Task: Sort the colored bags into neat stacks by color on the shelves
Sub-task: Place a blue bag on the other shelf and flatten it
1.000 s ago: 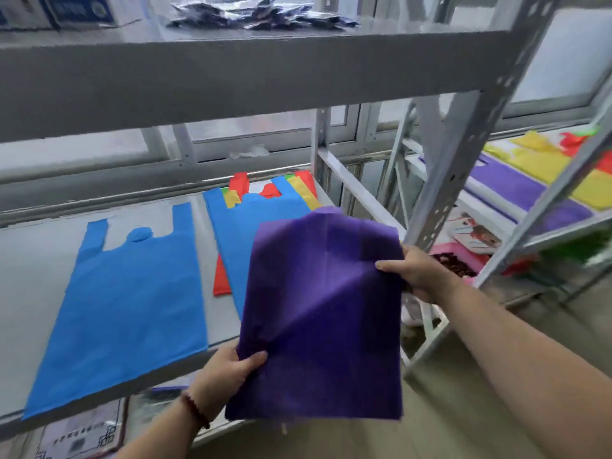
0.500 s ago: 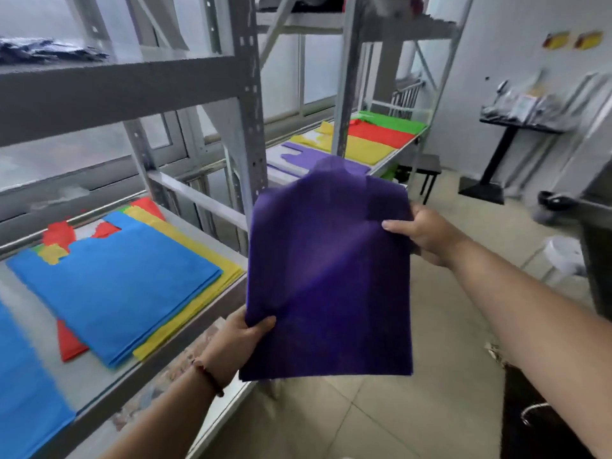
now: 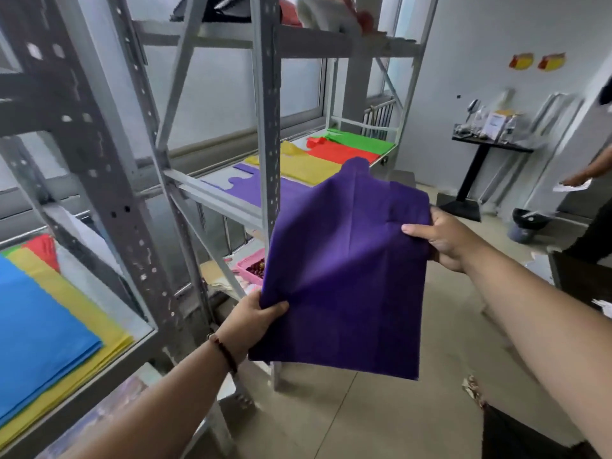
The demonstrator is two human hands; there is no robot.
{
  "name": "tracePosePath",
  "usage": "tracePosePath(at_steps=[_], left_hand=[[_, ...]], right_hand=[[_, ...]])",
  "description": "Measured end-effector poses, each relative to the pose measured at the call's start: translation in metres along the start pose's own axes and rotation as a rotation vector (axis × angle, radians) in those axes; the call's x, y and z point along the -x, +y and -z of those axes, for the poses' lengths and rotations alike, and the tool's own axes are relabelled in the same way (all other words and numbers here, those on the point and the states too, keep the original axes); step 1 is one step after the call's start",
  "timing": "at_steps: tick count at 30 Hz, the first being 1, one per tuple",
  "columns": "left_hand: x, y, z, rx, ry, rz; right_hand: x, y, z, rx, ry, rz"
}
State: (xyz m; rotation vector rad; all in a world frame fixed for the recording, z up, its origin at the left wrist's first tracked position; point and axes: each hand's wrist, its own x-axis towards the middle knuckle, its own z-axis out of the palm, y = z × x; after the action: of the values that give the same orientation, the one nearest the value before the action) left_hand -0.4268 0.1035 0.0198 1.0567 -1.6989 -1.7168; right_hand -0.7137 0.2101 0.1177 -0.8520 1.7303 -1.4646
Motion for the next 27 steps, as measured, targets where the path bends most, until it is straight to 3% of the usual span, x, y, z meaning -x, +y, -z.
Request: tracePosePath(at_steps=[11,27], left_hand=[[-0.131,0.03,-0.076,0.028,0.159,0.047],[-0.335,0.053,-0.075,0.045,0.486,0.033]], right_hand=[[-0.191,-0.004,0.068,0.016,-0.178,0.014],[-0.478,-0.025,0.033,-0.033,-0.496,0.117]])
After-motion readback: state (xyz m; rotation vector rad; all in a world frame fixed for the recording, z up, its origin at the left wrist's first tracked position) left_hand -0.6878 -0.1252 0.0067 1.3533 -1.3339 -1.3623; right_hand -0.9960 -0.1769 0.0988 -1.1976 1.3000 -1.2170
